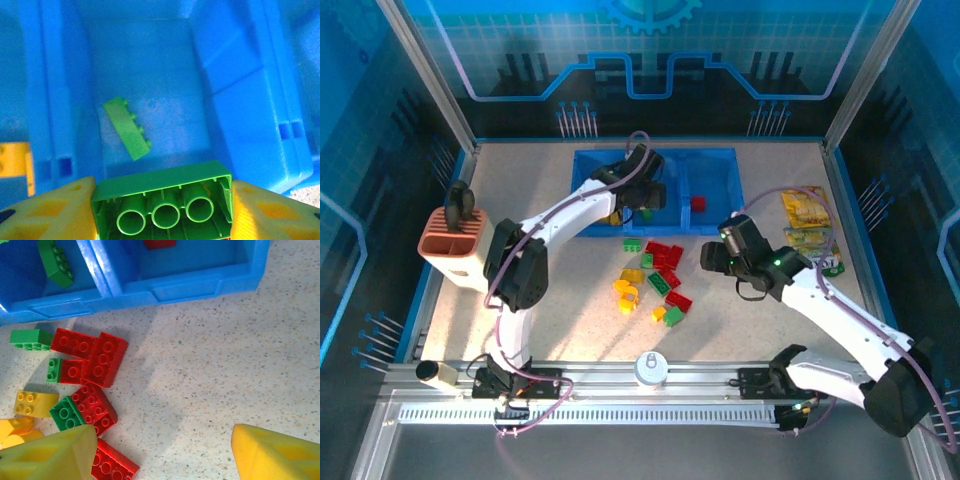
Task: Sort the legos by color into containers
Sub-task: Place the lego in the container.
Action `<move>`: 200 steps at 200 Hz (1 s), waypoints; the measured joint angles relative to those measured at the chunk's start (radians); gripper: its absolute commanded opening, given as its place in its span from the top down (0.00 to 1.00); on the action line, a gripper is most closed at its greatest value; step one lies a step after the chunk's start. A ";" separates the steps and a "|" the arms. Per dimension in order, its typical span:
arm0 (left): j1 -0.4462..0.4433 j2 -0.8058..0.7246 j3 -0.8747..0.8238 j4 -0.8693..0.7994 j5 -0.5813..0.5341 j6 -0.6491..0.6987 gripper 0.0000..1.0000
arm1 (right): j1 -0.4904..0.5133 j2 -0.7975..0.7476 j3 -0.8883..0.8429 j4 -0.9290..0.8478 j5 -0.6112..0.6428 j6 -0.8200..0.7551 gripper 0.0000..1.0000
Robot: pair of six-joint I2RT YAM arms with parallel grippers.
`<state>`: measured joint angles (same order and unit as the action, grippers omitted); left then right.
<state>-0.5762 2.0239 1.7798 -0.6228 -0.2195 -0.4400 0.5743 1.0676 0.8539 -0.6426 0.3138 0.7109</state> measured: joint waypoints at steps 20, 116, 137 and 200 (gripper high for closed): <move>0.012 0.049 0.063 -0.011 0.019 0.011 0.41 | -0.005 -0.007 -0.010 -0.004 -0.008 0.000 0.27; 0.036 0.046 0.079 -0.018 0.088 0.028 0.16 | 0.016 -0.020 -0.082 0.023 -0.122 -0.051 0.22; 0.036 -0.047 0.014 0.001 0.113 0.028 0.17 | 0.052 0.005 -0.079 0.039 -0.139 -0.082 0.22; 0.035 -0.497 -0.352 0.159 0.140 0.016 0.18 | 0.196 0.202 0.071 0.046 -0.139 -0.174 0.25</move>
<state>-0.5407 1.5269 1.4277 -0.4633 -0.0799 -0.4236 0.7708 1.2697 0.9249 -0.5964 0.1749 0.5369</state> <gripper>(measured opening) 0.822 0.765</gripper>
